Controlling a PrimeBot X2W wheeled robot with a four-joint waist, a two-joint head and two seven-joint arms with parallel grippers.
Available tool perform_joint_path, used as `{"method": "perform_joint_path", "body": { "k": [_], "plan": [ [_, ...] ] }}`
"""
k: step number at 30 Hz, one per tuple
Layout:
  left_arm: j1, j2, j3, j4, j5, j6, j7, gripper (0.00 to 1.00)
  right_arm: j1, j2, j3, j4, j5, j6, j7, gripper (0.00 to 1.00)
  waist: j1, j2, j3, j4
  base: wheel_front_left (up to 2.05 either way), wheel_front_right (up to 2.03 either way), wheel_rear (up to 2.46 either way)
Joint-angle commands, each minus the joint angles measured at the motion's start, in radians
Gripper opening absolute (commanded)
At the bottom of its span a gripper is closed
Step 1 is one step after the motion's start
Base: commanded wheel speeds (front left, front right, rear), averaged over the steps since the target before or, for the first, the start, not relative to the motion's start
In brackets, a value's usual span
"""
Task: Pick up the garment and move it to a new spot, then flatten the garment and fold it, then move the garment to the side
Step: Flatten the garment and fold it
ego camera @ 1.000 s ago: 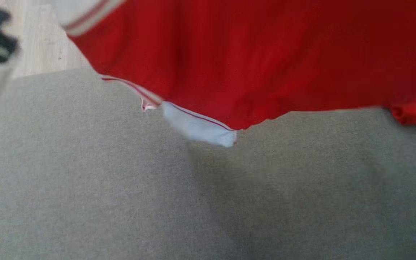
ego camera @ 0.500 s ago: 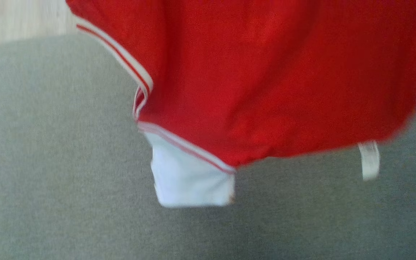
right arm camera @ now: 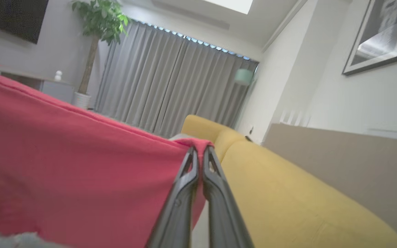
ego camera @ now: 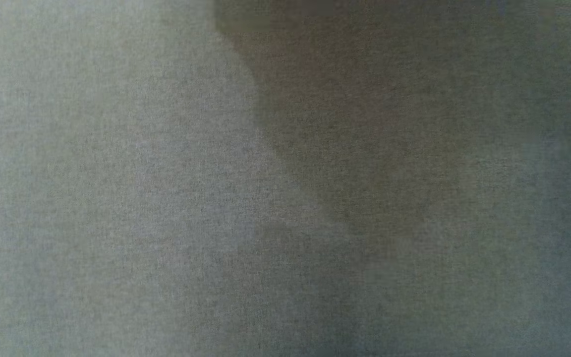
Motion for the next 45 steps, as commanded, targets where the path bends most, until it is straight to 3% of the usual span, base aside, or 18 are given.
{"method": "perform_joint_path", "body": {
  "k": [1, 11, 14, 21, 27, 35, 45],
  "plan": [
    [0.030, 0.053, 0.038, -0.038, -0.003, -0.008, 0.001, 0.00, 0.036, -0.020, 0.003, -0.012, 0.010, 0.007, -0.010, 0.00, -0.0003, 0.0000, 0.022, 0.013, 0.00, 0.00, 0.00],
    [0.569, 0.087, 0.063, -0.271, 0.032, -0.032, 0.001, 0.00, 0.351, -0.022, 0.039, 0.027, 0.089, 0.007, -0.035, 0.00, -0.0003, 0.0000, -0.017, 0.034, 0.00, 0.00, 0.00],
    [0.769, 0.108, 0.060, -0.338, 0.038, -0.028, 0.001, 0.00, 0.502, -0.021, -0.012, -0.021, 0.106, 0.007, -0.035, 0.00, -0.0003, 0.0000, -0.063, 0.032, 0.00, 0.00, 0.00],
    [1.227, 0.130, 0.073, -0.442, 0.011, 0.042, 0.001, 0.00, 0.893, -0.010, -0.169, -0.154, 0.058, 0.007, -0.036, 0.00, -0.0003, 0.0000, -0.185, 0.023, 0.00, 0.00, 0.00],
    [1.450, 0.105, 0.085, -0.481, -0.010, 0.069, 0.001, 0.00, 1.119, 0.029, -0.269, -0.227, -0.005, 0.007, -0.036, 0.00, -0.0003, 0.0000, -0.241, 0.020, 0.00, 0.00, 0.00],
    [1.538, 0.084, 0.096, -0.487, -0.002, 0.017, 0.001, 0.00, 1.286, 0.072, -0.350, -0.284, -0.024, 0.007, -0.002, 0.00, -0.0003, 0.0000, -0.259, 0.024, 0.00, 0.00, 0.00],
    [1.269, 0.066, 0.107, -0.403, 0.051, -0.047, 0.001, 0.00, 1.167, 0.100, -0.348, -0.280, -0.002, 0.007, 0.082, 0.00, -0.0003, 0.0000, -0.175, 0.015, 0.00, 0.00, 0.00]
  ]
}}
